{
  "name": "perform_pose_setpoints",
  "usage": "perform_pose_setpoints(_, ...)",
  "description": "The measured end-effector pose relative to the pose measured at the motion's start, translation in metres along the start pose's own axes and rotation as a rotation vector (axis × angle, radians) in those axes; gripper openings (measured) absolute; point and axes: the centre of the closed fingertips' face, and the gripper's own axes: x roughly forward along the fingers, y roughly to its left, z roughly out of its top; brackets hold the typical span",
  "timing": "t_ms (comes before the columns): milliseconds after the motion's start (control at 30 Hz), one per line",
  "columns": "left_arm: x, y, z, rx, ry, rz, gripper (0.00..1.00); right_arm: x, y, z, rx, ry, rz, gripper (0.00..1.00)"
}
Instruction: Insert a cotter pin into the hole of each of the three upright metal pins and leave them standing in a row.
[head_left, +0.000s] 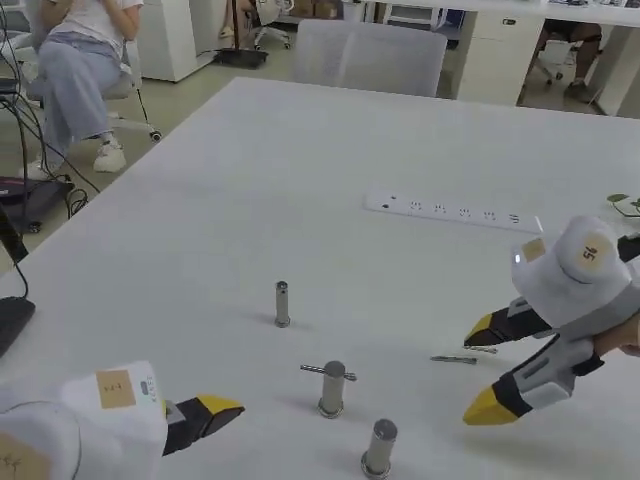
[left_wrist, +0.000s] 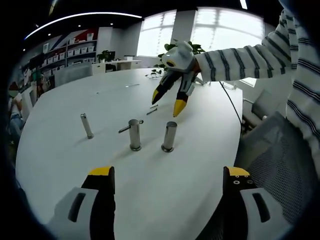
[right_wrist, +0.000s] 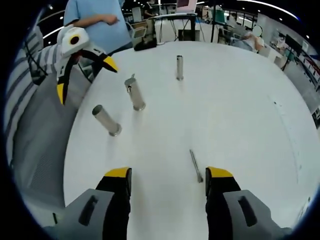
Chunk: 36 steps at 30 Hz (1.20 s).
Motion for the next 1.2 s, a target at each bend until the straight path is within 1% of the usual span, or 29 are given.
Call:
perform_pose_setpoints(133,0.0,0.0,0.0,-0.007,0.002,0.002,0.89,0.003,-0.005,-0.002,-0.002,0.012,0.008,0.6)
perform_pose_setpoints(300,0.0,0.001,-0.001,-0.009,0.007,0.007,0.88,0.007,-0.008,-0.003,0.0,0.032,0.024,0.54)
perform_pose_setpoints(467,0.0,0.002,-0.002,-0.012,0.007,0.012,0.88,0.01,-0.01,-0.004,-0.018,0.054,0.038,0.51)
perform_pose_setpoints(633,-0.001,0.003,-0.002,-0.017,0.009,0.016,0.87,0.012,-0.012,-0.005,-0.023,0.074,0.049,0.43)
perform_pose_setpoints(667,0.0,0.003,-0.002,-0.018,0.01,0.015,0.87,0.013,-0.012,-0.006,-0.026,0.081,0.048,0.41)
perform_pose_setpoints(700,0.0,0.003,-0.002,-0.015,0.011,0.017,0.87,0.013,-0.015,-0.007,-0.046,0.085,0.041,0.39)
perform_pose_setpoints(800,-0.001,0.003,-0.003,-0.019,0.013,0.016,0.86,0.012,-0.017,-0.006,-0.03,0.084,0.037,0.36)
perform_pose_setpoints(1033,0.0,0.003,-0.004,-0.021,0.017,0.016,0.85,0.012,-0.02,-0.008,-0.057,0.096,0.024,0.3)
perform_pose_setpoints(1133,0.0,0.004,-0.005,-0.019,0.019,0.018,0.85,0.012,-0.022,-0.01,-0.081,0.111,0.013,0.26)
perform_pose_setpoints(1200,0.0,0.005,-0.005,-0.017,0.019,0.023,0.85,0.012,-0.023,-0.01,-0.081,0.112,0.009,0.25)
